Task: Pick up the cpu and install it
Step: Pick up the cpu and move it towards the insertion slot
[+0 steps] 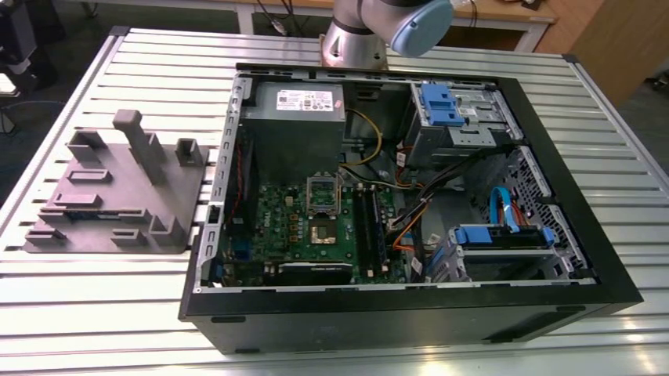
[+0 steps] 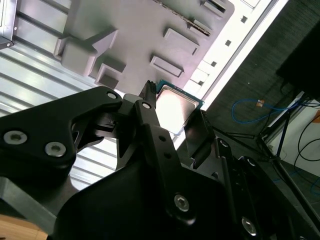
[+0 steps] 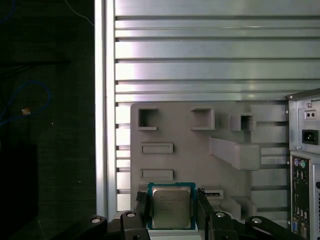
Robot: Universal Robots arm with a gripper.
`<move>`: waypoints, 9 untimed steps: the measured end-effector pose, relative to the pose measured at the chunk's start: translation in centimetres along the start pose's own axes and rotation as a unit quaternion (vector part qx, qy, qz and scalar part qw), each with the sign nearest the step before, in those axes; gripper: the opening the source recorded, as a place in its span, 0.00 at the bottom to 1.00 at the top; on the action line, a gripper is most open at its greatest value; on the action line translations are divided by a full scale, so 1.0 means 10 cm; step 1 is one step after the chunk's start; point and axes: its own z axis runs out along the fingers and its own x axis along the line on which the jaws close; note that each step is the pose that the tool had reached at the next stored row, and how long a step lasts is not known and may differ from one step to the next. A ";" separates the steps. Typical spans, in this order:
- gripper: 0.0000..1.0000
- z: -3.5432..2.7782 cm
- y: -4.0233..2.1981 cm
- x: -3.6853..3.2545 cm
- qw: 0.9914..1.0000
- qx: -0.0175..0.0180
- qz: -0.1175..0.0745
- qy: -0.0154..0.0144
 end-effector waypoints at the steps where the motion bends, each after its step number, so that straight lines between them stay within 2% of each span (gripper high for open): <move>1: 0.47 0.000 0.000 -0.003 1.000 0.000 0.000 0.000; 9: 0.47 0.000 0.001 -0.026 1.000 0.000 0.000 0.000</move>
